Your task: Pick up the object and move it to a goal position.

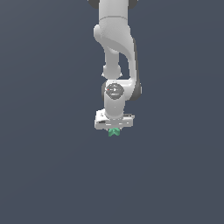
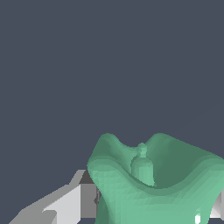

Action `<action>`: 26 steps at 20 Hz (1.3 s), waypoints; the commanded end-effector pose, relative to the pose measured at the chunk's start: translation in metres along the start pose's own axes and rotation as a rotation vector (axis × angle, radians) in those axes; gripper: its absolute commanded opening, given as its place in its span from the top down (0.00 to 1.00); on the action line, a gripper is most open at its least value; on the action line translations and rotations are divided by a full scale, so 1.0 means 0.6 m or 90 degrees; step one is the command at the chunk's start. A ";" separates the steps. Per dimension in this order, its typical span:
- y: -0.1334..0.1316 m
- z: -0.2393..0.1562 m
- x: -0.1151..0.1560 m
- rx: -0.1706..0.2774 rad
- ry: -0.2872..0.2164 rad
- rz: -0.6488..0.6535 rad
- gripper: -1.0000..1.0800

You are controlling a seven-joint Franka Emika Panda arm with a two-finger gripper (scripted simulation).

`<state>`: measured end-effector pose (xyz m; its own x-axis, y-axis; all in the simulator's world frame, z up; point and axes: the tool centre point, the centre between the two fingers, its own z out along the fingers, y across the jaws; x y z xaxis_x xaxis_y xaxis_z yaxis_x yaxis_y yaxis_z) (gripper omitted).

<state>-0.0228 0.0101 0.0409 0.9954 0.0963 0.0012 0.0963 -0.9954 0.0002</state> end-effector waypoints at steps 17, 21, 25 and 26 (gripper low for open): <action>-0.075 -0.046 0.089 0.000 0.000 -0.001 1.00; -0.102 -0.063 0.123 0.000 0.000 -0.001 1.00; -0.121 -0.074 0.148 0.000 -0.001 0.000 1.00; -0.124 -0.076 0.153 0.000 -0.001 0.000 1.00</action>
<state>0.0567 0.0894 0.0845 0.9952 0.0978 0.0006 0.0978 -0.9952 -0.0002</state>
